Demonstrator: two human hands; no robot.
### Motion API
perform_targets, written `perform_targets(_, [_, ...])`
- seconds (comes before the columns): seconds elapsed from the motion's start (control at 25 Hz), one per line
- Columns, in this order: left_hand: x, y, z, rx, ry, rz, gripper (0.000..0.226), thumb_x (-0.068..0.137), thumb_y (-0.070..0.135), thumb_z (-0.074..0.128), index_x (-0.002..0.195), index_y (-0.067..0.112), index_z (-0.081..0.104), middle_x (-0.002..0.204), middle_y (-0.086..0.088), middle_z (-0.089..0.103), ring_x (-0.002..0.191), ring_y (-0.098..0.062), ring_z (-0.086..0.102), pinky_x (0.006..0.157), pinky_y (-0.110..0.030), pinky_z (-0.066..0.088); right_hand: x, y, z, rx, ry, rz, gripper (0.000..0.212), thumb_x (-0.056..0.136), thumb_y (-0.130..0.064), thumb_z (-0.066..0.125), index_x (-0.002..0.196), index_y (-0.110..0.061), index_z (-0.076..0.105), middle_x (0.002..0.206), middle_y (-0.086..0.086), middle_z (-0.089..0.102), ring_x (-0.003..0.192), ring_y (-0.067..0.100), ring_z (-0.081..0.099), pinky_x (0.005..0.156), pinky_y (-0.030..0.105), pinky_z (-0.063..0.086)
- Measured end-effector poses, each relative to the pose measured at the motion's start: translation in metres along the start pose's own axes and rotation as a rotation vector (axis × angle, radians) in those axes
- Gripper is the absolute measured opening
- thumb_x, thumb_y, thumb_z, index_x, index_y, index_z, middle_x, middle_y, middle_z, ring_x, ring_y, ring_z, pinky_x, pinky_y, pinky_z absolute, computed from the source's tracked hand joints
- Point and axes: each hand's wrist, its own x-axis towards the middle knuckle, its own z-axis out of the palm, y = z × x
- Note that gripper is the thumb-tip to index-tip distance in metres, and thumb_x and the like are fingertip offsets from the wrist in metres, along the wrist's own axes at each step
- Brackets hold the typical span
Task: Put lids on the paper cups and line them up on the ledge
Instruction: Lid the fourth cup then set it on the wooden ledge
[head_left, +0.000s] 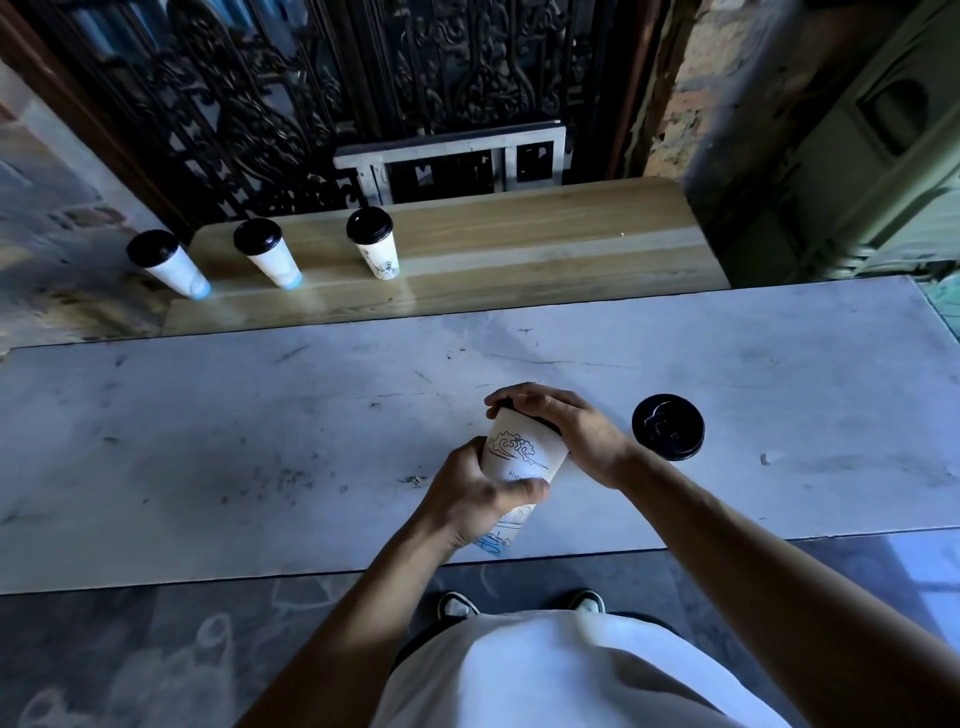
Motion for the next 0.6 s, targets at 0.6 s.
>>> perform_targets(0.6, [-0.008,0.012,-0.007,-0.221,-0.156,-0.142,0.041,0.057,0.033,0.086,0.09,0.01,0.075,0.071,-0.011,0.069,0.056,-0.028,0.066,0.049,-0.034,0.056,-0.001,0.003,0.003,0.062,-0.042,-0.094,0.032,0.095,-0.025,0.05,0.113,-0.011,0.072,0.122,0.024,0.067,0.1,0.029,0.067,0.088,0.045,0.051])
